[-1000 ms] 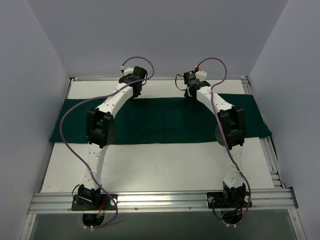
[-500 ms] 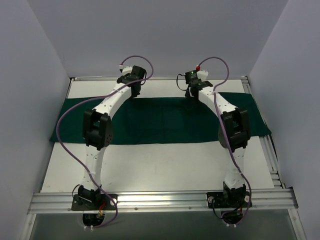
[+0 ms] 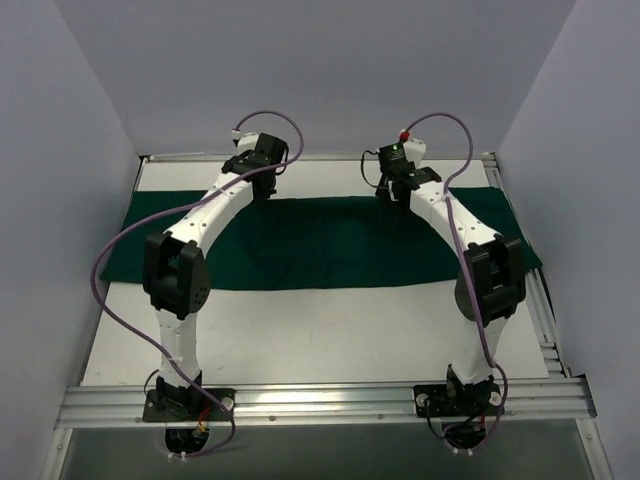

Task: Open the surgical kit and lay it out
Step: Open the surgical kit at the center of the board.

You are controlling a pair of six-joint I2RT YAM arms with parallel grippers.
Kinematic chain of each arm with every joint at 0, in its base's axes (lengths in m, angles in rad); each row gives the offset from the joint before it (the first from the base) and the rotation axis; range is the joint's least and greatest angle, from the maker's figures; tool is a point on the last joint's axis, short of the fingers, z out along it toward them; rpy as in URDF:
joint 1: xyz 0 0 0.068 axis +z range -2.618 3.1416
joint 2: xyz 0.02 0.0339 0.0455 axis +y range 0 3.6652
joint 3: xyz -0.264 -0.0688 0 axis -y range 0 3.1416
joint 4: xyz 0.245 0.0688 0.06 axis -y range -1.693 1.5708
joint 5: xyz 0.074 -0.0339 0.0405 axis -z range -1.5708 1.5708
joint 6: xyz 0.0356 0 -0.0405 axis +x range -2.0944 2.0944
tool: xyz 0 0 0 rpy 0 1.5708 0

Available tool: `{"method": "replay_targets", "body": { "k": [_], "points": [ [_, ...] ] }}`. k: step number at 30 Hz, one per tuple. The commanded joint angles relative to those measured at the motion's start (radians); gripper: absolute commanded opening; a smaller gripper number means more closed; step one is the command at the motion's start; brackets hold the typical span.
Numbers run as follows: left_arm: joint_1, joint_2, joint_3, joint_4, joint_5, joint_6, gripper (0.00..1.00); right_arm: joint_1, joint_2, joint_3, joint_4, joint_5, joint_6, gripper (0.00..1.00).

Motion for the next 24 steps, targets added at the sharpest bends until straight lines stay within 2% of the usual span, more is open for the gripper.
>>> {"method": "replay_targets", "body": {
  "k": [1, 9, 15, 19, 24],
  "points": [
    [0.012, -0.141, -0.076, -0.028, -0.078, 0.038, 0.02, -0.019, -0.127, -0.043, -0.066, 0.092, -0.053, 0.00],
    [-0.060, -0.367, -0.277, -0.074, -0.047, 0.024, 0.02, 0.009, -0.337, -0.173, -0.122, 0.031, -0.123, 0.00],
    [-0.144, -0.549, -0.432, -0.203, 0.023, -0.037, 0.02, 0.065, -0.574, -0.285, -0.217, -0.121, -0.146, 0.00],
    [-0.196, -0.686, -0.521, -0.327, 0.107, -0.104, 0.02, 0.107, -0.725, -0.352, -0.307, -0.207, -0.134, 0.00],
    [-0.223, -0.902, -0.647, -0.413, 0.310, -0.154, 0.02, 0.124, -0.946, -0.420, -0.446, -0.383, -0.119, 0.00]
  ]
}}
